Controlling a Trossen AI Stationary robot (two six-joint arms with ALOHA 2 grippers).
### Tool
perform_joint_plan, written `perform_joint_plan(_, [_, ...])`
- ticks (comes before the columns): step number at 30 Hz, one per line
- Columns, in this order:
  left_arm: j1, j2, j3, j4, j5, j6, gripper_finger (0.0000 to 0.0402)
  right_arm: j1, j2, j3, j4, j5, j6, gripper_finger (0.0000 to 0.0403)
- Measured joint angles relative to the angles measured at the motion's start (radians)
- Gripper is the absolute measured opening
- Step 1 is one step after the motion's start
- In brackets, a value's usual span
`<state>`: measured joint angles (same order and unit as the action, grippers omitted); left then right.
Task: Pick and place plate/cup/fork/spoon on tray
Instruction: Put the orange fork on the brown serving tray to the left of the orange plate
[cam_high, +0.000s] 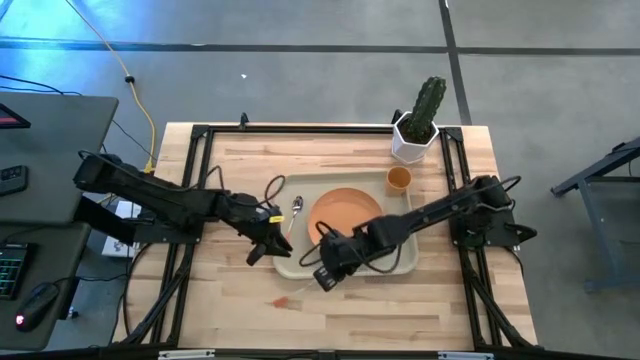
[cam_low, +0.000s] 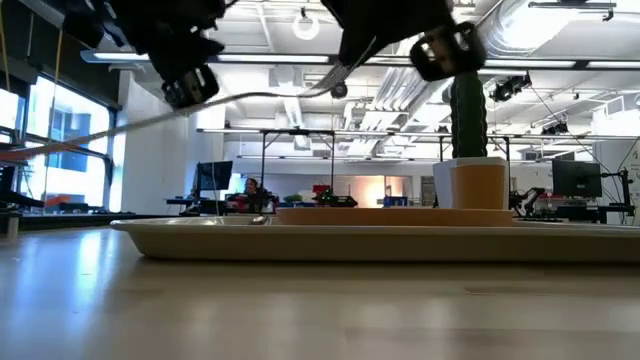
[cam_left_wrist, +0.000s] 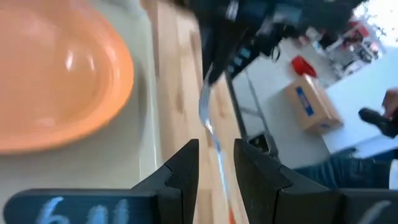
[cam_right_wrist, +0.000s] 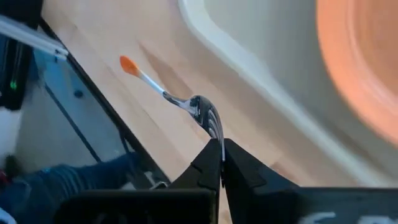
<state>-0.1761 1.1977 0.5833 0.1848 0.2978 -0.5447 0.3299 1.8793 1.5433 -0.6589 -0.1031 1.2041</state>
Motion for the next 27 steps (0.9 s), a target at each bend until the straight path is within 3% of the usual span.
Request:
perform_joint_plan(8, [-0.001,0.048,0.072,-0.111,0.038,0.015,0.0090,-0.118,-0.002,0.003,0.005,-0.117,-0.214,0.0000])
perform_joint_plan(20, [0.047,0.047,0.120,-0.165,0.041,0.086,0.0089,-0.203,-0.002,0.285,-0.355,0.026,-0.549,0.0000])
perform_joint_plan(27, [0.072,0.047,0.162,-0.165,0.028,0.136,0.0063,-0.289,-0.003,0.342,-0.462,-0.129,-0.734,0.0000])
